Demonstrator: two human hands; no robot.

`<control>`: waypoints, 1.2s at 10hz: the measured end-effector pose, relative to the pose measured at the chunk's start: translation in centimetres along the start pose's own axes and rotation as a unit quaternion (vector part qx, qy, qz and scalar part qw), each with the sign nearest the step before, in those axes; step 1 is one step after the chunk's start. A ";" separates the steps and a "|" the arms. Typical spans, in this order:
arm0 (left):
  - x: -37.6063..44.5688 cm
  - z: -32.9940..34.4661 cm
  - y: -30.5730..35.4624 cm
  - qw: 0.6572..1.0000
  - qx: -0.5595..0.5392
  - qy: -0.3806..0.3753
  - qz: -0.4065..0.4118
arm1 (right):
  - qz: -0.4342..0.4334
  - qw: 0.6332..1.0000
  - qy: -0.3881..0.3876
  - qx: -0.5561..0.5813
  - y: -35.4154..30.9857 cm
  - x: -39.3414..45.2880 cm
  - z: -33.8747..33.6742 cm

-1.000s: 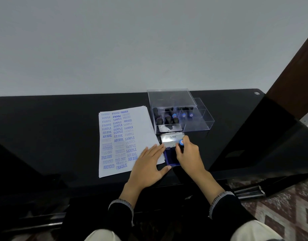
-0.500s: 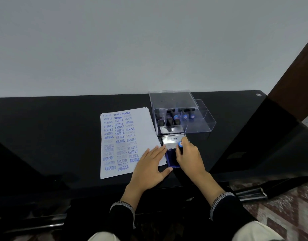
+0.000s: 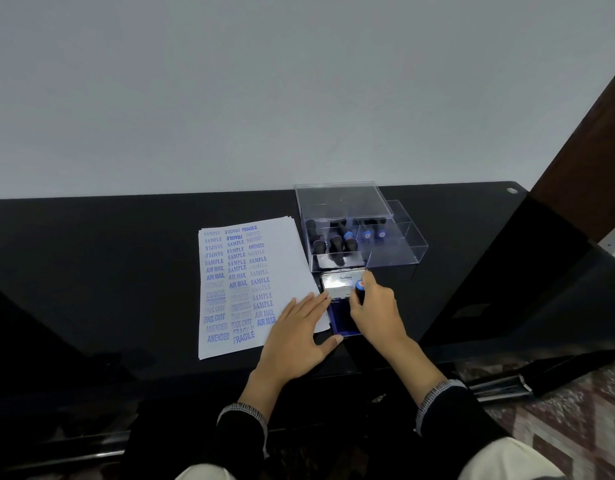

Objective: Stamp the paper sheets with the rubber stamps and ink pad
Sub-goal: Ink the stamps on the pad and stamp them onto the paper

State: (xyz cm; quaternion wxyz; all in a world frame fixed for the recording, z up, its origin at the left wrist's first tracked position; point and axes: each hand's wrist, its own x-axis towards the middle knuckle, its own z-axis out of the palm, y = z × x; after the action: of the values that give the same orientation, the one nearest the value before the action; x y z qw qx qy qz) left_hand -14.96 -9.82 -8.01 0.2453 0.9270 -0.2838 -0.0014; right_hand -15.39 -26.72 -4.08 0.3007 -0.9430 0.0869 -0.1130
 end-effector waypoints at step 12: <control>-3.1 -8.0 -10.5 0.978 -0.021 0.005 -0.208 | 0.014 0.999 0.000 0.037 0.3 -0.1 0.2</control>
State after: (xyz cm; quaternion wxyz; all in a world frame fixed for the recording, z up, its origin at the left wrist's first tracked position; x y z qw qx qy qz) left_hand -10.94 2.97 -6.21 0.2605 0.9604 -0.0834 -0.0536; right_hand -15.50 -26.83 -4.50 0.3365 -0.9300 0.0958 -0.1123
